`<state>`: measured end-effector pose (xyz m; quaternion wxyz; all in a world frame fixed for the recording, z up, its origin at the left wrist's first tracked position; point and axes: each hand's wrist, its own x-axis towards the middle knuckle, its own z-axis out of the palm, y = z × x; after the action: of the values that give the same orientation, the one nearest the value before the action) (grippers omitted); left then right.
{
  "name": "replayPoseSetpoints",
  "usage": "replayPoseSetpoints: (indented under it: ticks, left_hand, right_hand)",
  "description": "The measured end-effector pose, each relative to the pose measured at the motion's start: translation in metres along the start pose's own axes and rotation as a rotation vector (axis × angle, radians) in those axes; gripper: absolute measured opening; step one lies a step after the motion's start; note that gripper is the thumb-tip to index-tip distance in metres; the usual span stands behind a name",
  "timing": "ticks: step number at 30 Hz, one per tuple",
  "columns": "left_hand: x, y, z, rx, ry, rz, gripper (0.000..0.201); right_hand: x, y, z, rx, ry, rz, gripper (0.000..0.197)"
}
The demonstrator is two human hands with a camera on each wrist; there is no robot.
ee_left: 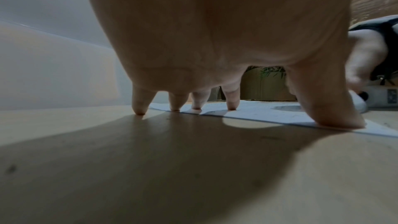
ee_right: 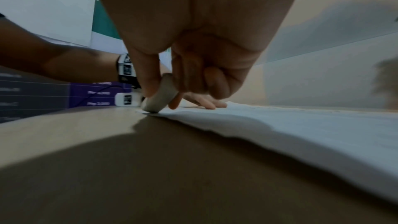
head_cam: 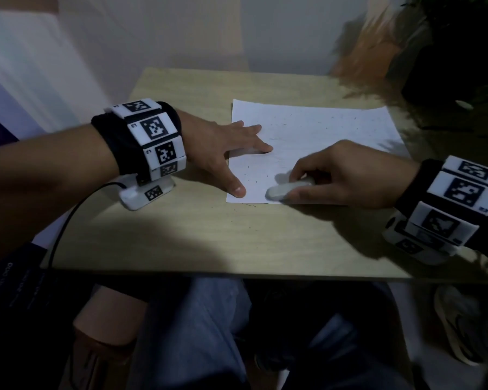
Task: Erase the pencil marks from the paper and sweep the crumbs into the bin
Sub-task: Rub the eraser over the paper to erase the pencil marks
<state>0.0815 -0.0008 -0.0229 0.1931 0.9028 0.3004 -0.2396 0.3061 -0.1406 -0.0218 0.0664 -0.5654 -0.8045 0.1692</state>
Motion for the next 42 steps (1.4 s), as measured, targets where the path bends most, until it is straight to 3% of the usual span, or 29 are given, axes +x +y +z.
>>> replayPoseSetpoints:
  ticks: [2,7,9,12,17,22,27,32,42]
  left_hand:
    - [0.000,0.000,0.000,0.001,-0.003,-0.001,0.107]
    - [0.002,-0.002,0.000,0.002,-0.003,0.007,0.106]
    - [0.002,-0.003,0.000,-0.008,-0.004,0.003,0.106]
    - [0.002,-0.003,0.001,-0.010,0.003,0.012,0.106]
    - [0.002,-0.001,0.000,-0.009,0.003,0.008,0.107]
    - [0.003,-0.004,0.001,-0.009,0.004,0.011,0.108]
    - [0.003,-0.003,0.001,-0.014,-0.003,0.007,0.108]
    - [0.001,-0.002,0.000,-0.013,0.005,0.004,0.105]
    - [0.007,-0.004,0.003,-0.024,0.012,0.018,0.107]
  right_hand:
    - [0.001,-0.001,0.000,0.024,-0.030,0.012,0.044]
    - [0.006,0.010,-0.002,-0.123,0.170,0.107,0.056]
    - [0.001,0.004,0.000,-0.078,0.096,0.057,0.046]
    - [0.000,0.001,-0.001,0.030,-0.014,0.037,0.047]
    - [0.007,0.012,-0.002,-0.151,0.171,0.121,0.044]
    - [0.000,0.003,-0.002,-0.020,-0.027,0.058,0.032]
    - [0.006,0.011,-0.002,-0.143,0.133,0.123,0.036]
    - [-0.002,0.001,-0.001,-0.004,-0.009,0.062,0.035]
    - [0.004,0.009,0.002,-0.081,0.154,0.114,0.031]
